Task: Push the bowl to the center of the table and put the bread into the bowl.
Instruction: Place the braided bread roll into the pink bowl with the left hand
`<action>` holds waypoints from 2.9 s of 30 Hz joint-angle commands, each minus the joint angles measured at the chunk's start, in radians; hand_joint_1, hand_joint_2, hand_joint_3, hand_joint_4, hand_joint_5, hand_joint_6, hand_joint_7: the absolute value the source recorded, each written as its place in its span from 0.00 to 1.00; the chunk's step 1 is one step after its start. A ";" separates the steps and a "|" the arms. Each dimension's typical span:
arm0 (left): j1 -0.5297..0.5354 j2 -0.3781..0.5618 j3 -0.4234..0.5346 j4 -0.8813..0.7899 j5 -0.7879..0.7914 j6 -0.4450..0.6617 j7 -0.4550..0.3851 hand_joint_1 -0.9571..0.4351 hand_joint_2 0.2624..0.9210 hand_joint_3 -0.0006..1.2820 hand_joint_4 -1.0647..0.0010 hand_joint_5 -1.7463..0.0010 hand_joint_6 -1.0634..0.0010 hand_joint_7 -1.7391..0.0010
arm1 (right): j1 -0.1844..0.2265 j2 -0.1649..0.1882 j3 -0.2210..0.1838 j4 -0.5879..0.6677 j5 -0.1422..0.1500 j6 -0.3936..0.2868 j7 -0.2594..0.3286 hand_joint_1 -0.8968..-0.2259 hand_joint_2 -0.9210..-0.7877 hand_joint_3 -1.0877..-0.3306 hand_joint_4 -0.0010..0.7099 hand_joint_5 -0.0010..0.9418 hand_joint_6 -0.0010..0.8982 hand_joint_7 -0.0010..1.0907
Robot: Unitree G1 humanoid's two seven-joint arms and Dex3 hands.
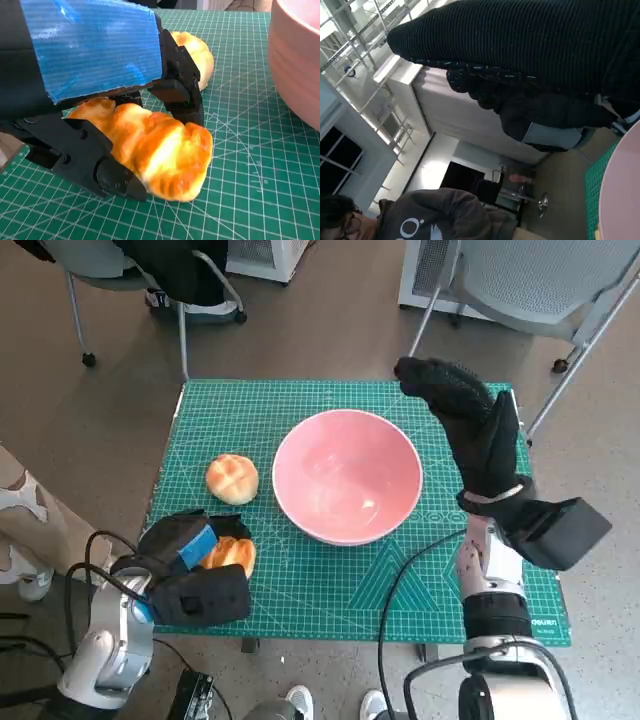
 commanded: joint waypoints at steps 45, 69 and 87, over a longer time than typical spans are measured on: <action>-0.308 0.066 0.257 -0.351 -0.238 0.030 -0.129 0.69 0.91 0.08 0.27 0.34 0.32 0.43 | -0.012 0.005 -0.015 0.055 0.012 0.011 0.029 0.33 0.00 0.46 0.30 0.00 0.21 0.26; -0.736 -0.128 -0.026 0.094 -0.196 -0.098 -0.072 0.69 0.97 0.03 0.29 0.33 0.34 0.42 | 0.010 -0.016 -0.033 0.032 0.000 -0.009 0.016 0.33 0.00 0.46 0.30 0.00 0.18 0.30; -0.942 -0.274 -0.115 0.612 -0.185 -0.279 0.012 0.69 1.00 0.03 0.35 0.35 0.35 0.35 | 0.032 -0.025 -0.039 -0.008 -0.008 -0.007 -0.026 0.33 0.00 0.46 0.29 0.00 0.13 0.37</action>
